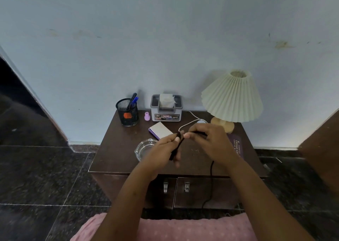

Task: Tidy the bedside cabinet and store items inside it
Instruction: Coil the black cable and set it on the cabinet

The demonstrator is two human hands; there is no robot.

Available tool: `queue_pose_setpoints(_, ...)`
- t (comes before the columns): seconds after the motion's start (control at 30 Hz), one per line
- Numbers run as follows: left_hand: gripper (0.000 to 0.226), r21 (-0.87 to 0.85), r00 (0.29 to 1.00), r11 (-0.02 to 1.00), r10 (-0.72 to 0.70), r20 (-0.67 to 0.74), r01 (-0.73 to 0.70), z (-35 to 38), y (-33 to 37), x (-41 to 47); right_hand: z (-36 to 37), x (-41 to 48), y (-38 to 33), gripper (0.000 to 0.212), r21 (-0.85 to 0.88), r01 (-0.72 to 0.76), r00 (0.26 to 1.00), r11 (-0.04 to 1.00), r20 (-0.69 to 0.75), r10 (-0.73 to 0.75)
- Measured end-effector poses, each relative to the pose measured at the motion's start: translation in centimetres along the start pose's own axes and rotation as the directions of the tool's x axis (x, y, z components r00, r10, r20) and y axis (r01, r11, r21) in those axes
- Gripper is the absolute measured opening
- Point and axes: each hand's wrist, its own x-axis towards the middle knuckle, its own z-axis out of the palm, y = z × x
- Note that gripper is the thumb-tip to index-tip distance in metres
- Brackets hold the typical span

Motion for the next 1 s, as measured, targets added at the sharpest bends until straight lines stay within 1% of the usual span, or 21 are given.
queue_pose_setpoints(0.07, 0.031, -0.135, 0.994, 0.99, -0.021, 0.103, 0.035, 0.0, 0.1, -0.2, -0.1, 0.1, 0.3, 0.008, 0.074, -0.039, 0.996, 0.996, -0.071, 0.044)
queue_pose_setpoints(0.13, 0.037, -0.262, 0.978, 0.961, -0.034, 0.204, 0.088, 0.1, 0.4, -0.5, -0.1, 0.1, 0.4, 0.01, 0.128, -0.078, 0.989, 0.989, -0.111, 0.092)
queue_pose_setpoints(0.2, 0.042, -0.345, 0.958, 0.929, -0.031, 0.285, 0.132, 0.1, 0.8, -0.8, 0.1, 0.1, 0.6, 0.014, 0.191, -0.114, 0.98, 0.975, -0.139, 0.142)
queue_pose_setpoints(0.23, 0.044, -0.382, 0.953, 0.913, -0.022, 0.303, 0.142, 0.0, 0.8, -0.9, 0.2, 0.2, 0.7, 0.017, 0.219, -0.133, 0.976, 0.967, -0.142, 0.167)
queue_pose_setpoints(0.3, 0.044, -0.465, 0.957, 0.876, 0.013, 0.289, 0.129, 0.0, 0.8, -0.7, 0.7, 0.2, 1.2, 0.02, 0.244, -0.165, 0.972, 0.956, -0.123, 0.2)
queue_pose_setpoints(0.37, 0.045, -0.551, 0.971, 0.83, 0.054, 0.232, 0.085, 0.1, 0.7, -0.6, 1.5, 0.3, 1.8, 0.02, 0.217, -0.185, 0.975, 0.959, -0.081, 0.207)
queue_pose_setpoints(0.43, 0.044, -0.62, 0.984, 0.784, 0.081, 0.157, 0.035, 0.2, 0.7, -0.3, 2.4, 0.2, 2.1, 0.021, 0.183, -0.2, 0.978, 0.962, -0.03, 0.209)
queue_pose_setpoints(0.53, 0.041, -0.696, 0.998, 0.717, 0.065, 0.008, -0.041, 0.2, 0.6, 0.0, 3.9, 0.0, 1.7, 0.024, 0.126, -0.197, 0.979, 0.972, 0.071, 0.189)
queue_pose_setpoints(0.57, 0.04, -0.699, 0.997, 0.712, 0.056, -0.048, -0.074, 0.1, 0.6, 0.1, 4.3, -0.1, 1.6, 0.023, 0.085, -0.187, 0.979, 0.979, 0.097, 0.178)
queue_pose_setpoints(0.67, 0.035, -0.651, 0.976, 0.741, 0.031, -0.214, -0.166, -0.5, 0.5, 0.5, 5.1, -0.2, 1.2, 0.024, 0.003, -0.153, 0.975, 0.988, 0.162, 0.151)
queue_pose_setpoints(0.73, 0.032, -0.638, 0.951, 0.727, 0.069, -0.3, -0.254, -0.6, 0.7, 0.5, 5.4, -0.3, 0.7, 0.023, -0.024, -0.131, 0.968, 0.991, 0.212, 0.133)
queue_pose_setpoints(0.8, 0.029, -0.598, 0.926, 0.735, 0.11, -0.362, -0.321, -0.5, 1.0, 0.7, 5.5, -0.5, 0.2, 0.024, -0.051, -0.1, 0.961, 0.994, 0.255, 0.11)
queue_pose_setpoints(0.9, 0.029, -0.492, 0.891, 0.793, 0.135, -0.433, -0.36, -1.0, 0.9, 1.2, 5.2, -0.6, -0.1, 0.027, -0.099, -0.081, 0.948, 0.992, 0.299, 0.108)
queue_pose_setpoints(1.0, 0.027, -0.261, 0.861, 0.91, 0.167, -0.481, -0.323, -1.6, 0.3, 1.2, 4.8, -0.7, -0.6, 0.034, -0.08, -0.034, 0.95, 0.996, 0.306, 0.058)
